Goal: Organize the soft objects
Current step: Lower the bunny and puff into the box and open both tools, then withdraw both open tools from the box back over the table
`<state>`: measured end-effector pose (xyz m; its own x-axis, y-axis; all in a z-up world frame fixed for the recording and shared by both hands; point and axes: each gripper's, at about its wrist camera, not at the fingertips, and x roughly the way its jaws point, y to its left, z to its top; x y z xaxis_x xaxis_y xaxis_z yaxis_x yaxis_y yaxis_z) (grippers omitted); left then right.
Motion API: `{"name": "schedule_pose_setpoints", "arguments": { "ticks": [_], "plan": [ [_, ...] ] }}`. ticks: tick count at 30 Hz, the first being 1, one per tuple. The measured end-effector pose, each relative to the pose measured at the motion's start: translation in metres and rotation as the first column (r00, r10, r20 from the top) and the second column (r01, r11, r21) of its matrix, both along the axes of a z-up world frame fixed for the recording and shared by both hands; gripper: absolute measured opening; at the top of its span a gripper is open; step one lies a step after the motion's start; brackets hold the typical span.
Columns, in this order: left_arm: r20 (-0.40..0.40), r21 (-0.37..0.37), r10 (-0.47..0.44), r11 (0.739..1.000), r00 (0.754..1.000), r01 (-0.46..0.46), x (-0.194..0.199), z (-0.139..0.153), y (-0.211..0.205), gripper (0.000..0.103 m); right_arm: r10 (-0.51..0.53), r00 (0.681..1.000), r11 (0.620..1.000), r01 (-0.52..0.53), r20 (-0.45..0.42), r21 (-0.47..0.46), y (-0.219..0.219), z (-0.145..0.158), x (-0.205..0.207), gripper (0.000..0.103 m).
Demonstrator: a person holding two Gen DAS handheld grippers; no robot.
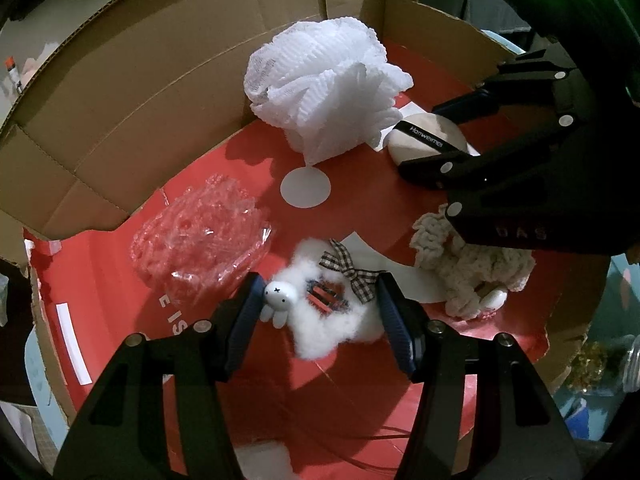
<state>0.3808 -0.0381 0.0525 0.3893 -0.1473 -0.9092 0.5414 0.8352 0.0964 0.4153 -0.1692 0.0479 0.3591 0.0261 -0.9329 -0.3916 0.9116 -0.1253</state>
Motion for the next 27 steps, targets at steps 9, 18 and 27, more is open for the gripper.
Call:
{"name": "schedule_pose_setpoints", "arguments": {
  "ticks": [9, 18, 27],
  "plan": [
    [0.018, -0.002, 0.007, 1.000, 1.000, -0.007, -0.002, 0.003, 0.002, 0.069, 0.022, 1.000, 1.000, -0.022, 0.017, -0.013, 0.008, 0.003, -0.007, 0.061],
    [0.071, -0.079, 0.050, 0.996, 0.996, -0.045, -0.023, 0.045, 0.020, 0.069, 0.009, 0.996, 0.999, -0.013, 0.086, 0.041, 0.001, 0.041, -0.037, 0.074],
    [0.230, -0.209, 0.128, 0.975, 0.965, -0.080, -0.099, 0.116, 0.039, 0.077, -0.035, 0.966, 0.992, 0.003, 0.257, 0.124, -0.023, 0.122, -0.107, 0.086]
  ]
}}
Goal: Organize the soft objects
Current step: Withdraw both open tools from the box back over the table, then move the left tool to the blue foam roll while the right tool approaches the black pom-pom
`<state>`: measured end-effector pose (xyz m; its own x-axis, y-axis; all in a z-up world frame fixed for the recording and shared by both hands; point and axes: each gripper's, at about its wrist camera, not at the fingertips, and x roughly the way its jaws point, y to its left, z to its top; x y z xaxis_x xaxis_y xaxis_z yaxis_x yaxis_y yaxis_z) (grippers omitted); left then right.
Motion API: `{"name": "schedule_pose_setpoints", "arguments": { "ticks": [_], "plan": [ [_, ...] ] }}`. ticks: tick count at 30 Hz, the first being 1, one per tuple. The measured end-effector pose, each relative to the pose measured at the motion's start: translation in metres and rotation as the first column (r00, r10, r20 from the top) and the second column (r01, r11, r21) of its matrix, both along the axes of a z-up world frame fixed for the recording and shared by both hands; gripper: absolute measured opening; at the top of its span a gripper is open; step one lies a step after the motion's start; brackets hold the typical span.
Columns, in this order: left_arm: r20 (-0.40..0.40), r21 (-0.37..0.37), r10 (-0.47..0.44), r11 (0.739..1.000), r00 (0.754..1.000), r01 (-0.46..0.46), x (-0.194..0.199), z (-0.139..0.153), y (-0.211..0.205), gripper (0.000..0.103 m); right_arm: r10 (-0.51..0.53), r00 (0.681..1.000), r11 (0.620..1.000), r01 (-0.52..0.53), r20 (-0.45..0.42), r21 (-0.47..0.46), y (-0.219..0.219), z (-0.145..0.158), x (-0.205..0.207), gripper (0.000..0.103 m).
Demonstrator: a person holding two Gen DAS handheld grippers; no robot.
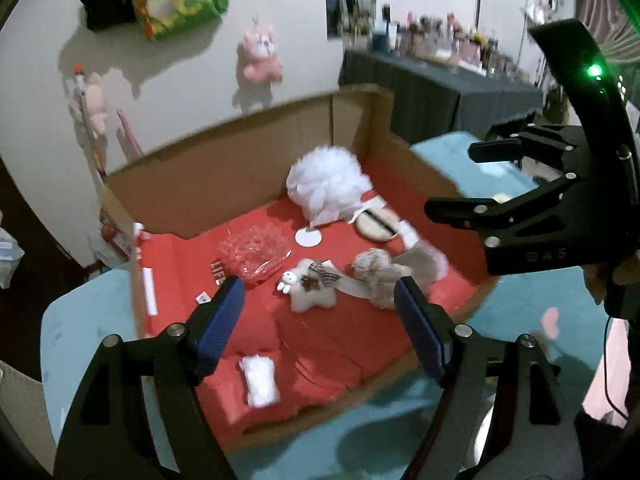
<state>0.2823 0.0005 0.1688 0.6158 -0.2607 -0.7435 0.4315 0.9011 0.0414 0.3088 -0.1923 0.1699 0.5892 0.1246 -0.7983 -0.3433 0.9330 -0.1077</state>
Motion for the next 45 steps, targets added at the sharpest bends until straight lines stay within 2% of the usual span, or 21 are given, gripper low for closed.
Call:
{"name": "schedule_pose_setpoints", "arguments": {
  "ticks": [2, 6, 10, 15, 22, 28, 31, 38, 45],
  "plan": [
    [0.047, -0.018, 0.013, 1.000, 0.999, -0.013, -0.022, 0.011, -0.001, 0.078, 0.005, 0.999, 1.000, -0.006, 0.047, 0.013, -0.005, 0.009, -0.015, 0.090],
    [0.135, -0.063, 0.051, 0.997, 0.989, -0.043, -0.066, 0.028, 0.003, 0.091, 0.023, 0.986, 1.000, -0.025, 0.168, 0.010, -0.008, 0.034, -0.070, 0.099],
    [0.222, -0.102, 0.095, 0.992, 0.970, -0.074, -0.114, 0.038, 0.009, 0.091, 0.038, 0.966, 0.999, -0.044, 0.254, 0.020, -0.011, 0.046, -0.122, 0.103],
    [0.279, -0.186, 0.160, 0.976, 0.947, -0.110, -0.164, 0.038, 0.016, 0.093, 0.048, 0.939, 0.997, -0.062, 0.340, 0.033, -0.015, 0.046, -0.180, 0.103],
    [0.341, -0.231, 0.217, 0.963, 0.915, -0.142, -0.226, 0.025, 0.018, 0.096, 0.010, 0.910, 0.996, -0.046, 0.414, 0.077, -0.025, 0.023, -0.249, 0.103],
    [0.335, -0.246, 0.247, 0.955, 0.909, -0.169, -0.257, 0.002, 0.013, 0.096, -0.037, 0.902, 0.994, -0.010, 0.431, 0.105, -0.034, 0.001, -0.283, 0.103],
    [0.301, -0.251, 0.242, 0.953, 0.922, -0.168, -0.262, -0.013, 0.010, 0.096, -0.050, 0.908, 0.994, 0.005, 0.416, 0.108, -0.037, -0.014, -0.287, 0.103],
    [0.217, -0.228, 0.245, 0.954, 0.945, -0.195, -0.257, -0.054, -0.002, 0.096, -0.089, 0.941, 0.992, 0.053, 0.328, 0.119, -0.047, -0.066, -0.279, 0.103],
    [0.111, -0.200, 0.235, 0.957, 0.966, -0.210, -0.245, -0.092, -0.013, 0.096, -0.118, 0.963, 0.987, 0.087, 0.241, 0.137, -0.060, -0.097, -0.265, 0.103]
  ]
}}
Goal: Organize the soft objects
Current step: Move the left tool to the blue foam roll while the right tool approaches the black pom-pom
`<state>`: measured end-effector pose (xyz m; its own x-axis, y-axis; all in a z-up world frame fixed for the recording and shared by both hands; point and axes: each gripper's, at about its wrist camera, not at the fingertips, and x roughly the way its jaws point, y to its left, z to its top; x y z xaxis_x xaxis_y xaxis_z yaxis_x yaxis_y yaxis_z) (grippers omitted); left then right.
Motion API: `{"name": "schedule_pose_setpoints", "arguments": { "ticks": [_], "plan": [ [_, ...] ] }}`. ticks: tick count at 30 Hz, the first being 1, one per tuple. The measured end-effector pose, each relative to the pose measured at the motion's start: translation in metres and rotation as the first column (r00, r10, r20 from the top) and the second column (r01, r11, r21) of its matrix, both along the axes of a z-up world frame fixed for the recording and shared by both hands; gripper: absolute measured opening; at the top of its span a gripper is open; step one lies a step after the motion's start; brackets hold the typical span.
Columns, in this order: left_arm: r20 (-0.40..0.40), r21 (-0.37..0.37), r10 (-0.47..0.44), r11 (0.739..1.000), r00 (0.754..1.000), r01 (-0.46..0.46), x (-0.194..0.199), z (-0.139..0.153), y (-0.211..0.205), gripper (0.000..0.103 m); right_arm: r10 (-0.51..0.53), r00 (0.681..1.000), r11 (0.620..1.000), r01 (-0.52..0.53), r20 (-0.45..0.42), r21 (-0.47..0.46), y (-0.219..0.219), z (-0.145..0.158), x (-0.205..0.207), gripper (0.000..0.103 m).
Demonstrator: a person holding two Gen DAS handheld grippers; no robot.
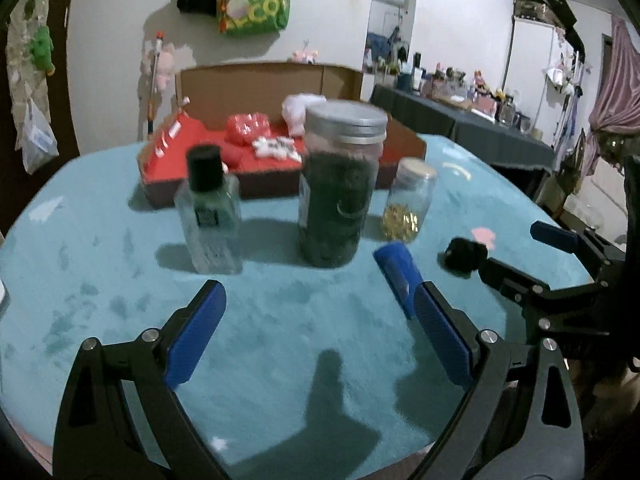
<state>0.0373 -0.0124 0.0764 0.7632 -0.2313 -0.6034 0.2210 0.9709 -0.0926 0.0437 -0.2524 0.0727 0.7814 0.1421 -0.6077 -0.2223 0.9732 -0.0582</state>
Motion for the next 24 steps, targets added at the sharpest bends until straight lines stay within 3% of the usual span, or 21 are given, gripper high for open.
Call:
{"name": "schedule_pose_setpoints", "arguments": {
  "ticks": [15, 24],
  "plan": [
    [-0.158, 0.004, -0.042, 0.999, 0.986, 0.044, 0.031, -0.032, -0.034, 0.096, 0.008, 0.996, 1.000, -0.008, -0.086, 0.004, -0.031, -0.018, 0.026, 0.103],
    [-0.222, 0.002, -0.073, 0.997, 0.972, 0.075, 0.056, -0.042, -0.059, 0.095, 0.123, 0.980, 0.992, -0.128, -0.156, -0.019, -0.041, -0.032, 0.050, 0.099]
  ]
}}
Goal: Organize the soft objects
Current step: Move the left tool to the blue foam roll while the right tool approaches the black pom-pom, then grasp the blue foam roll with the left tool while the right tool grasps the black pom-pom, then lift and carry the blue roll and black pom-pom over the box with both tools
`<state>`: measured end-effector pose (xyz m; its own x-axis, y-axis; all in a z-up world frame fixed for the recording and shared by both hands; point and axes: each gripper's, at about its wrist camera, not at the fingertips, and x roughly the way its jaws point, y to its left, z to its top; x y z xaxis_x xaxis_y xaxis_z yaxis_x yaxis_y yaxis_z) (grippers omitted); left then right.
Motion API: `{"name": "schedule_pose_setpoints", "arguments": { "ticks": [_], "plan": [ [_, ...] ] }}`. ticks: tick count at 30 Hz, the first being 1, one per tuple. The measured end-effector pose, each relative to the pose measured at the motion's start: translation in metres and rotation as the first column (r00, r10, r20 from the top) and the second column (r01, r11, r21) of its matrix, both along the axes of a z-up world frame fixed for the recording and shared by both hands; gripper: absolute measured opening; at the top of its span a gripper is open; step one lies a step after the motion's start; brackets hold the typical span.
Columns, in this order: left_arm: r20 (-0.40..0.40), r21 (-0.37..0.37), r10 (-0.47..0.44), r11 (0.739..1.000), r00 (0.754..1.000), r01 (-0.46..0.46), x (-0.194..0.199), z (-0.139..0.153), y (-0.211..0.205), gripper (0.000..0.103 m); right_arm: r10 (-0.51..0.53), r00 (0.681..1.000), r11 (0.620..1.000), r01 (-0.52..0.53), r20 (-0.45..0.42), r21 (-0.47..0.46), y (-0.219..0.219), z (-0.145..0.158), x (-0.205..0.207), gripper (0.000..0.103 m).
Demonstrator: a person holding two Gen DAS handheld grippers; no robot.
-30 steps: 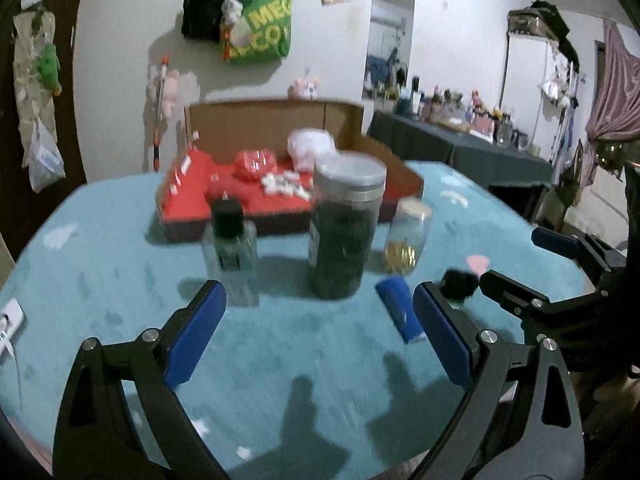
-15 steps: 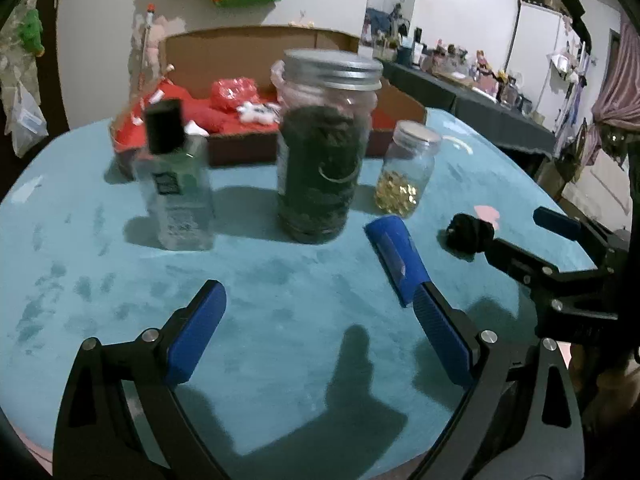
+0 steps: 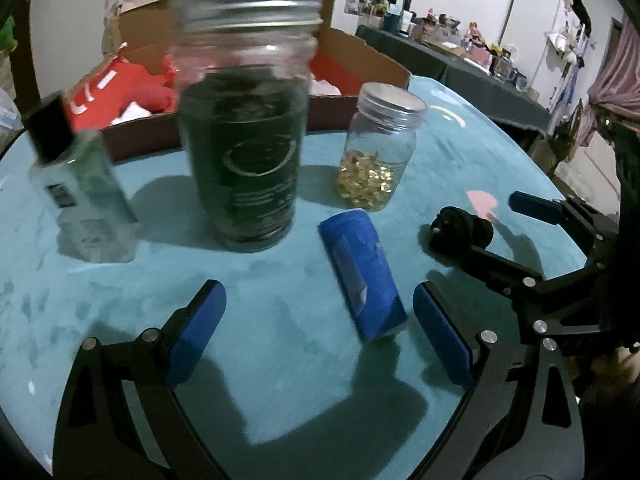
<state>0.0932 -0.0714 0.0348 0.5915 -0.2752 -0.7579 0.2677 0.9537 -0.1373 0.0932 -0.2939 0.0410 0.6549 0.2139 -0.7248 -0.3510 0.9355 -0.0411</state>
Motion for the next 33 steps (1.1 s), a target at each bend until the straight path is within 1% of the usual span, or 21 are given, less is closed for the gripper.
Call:
{"name": "schedule_pose_setpoints", "arguments": {
  "ticks": [1, 2, 4, 5, 6, 7, 8, 9, 11, 14, 20, 26, 33],
  "plan": [
    [-0.001, 0.006, -0.006, 1.000, 1.000, 0.006, 0.002, -0.001, -0.003, 0.095, 0.020, 1.000, 1.000, -0.020, -0.008, -0.001, 0.001, -0.001, 0.003, 0.098],
    [-0.001, 0.018, -0.012, 1.000, 1.000, 0.012, 0.004, -0.002, -0.006, 0.095, 0.038, 0.999, 0.999, -0.038, -0.018, 0.001, 0.002, -0.003, 0.005, 0.094],
    [0.005, 0.031, -0.024, 0.999, 1.000, 0.023, 0.006, -0.003, -0.011, 0.082, 0.064, 0.997, 0.998, -0.064, -0.034, -0.001, 0.004, -0.006, 0.010, 0.089],
    [0.008, 0.035, -0.038, 0.999, 0.999, 0.038, 0.007, -0.004, -0.015, 0.073, 0.070, 0.997, 0.998, -0.071, -0.037, -0.001, 0.005, -0.007, 0.011, 0.082],
    [0.010, 0.045, -0.050, 0.998, 0.999, 0.050, 0.008, -0.005, -0.018, 0.065, 0.093, 0.995, 0.996, -0.092, -0.045, 0.011, 0.006, -0.009, 0.013, 0.069],
    [0.021, 0.061, -0.060, 0.996, 0.998, 0.059, 0.008, -0.005, -0.021, 0.058, 0.122, 0.991, 0.992, -0.120, -0.060, 0.034, 0.008, -0.011, 0.014, 0.060],
    [0.033, 0.075, -0.075, 0.995, 0.997, 0.073, 0.007, -0.004, -0.025, 0.044, 0.137, 0.988, 0.990, -0.134, -0.066, 0.047, 0.008, -0.012, 0.014, 0.045],
    [0.037, 0.074, -0.099, 0.993, 0.994, 0.096, 0.006, -0.004, -0.027, 0.035, 0.155, 0.987, 0.987, -0.152, -0.052, 0.059, 0.009, -0.010, 0.012, 0.031],
    [0.040, 0.067, -0.116, 0.991, 0.992, 0.113, 0.004, -0.002, -0.027, 0.026, 0.180, 0.982, 0.981, -0.175, -0.049, 0.086, 0.010, -0.008, 0.009, 0.029],
    [0.045, 0.065, -0.134, 0.989, 0.990, 0.131, 0.003, 0.000, -0.024, 0.025, 0.174, 0.984, 0.979, -0.169, -0.039, 0.113, 0.012, -0.005, 0.005, 0.029],
    [0.073, 0.045, -0.150, 0.988, 0.986, 0.147, -0.006, 0.013, -0.009, 0.024, 0.155, 0.988, 0.978, -0.151, -0.017, 0.142, 0.019, 0.006, -0.006, 0.029],
    [0.104, 0.027, -0.145, 0.989, 0.984, 0.143, -0.015, 0.026, 0.014, 0.024, 0.157, 0.987, 0.974, -0.158, 0.021, 0.160, 0.044, 0.017, -0.021, 0.029],
    [0.115, 0.016, -0.151, 0.989, 0.982, 0.150, -0.021, 0.030, 0.034, 0.024, 0.173, 0.985, 0.969, -0.174, 0.024, 0.176, 0.072, 0.018, -0.030, 0.029]
  ]
}}
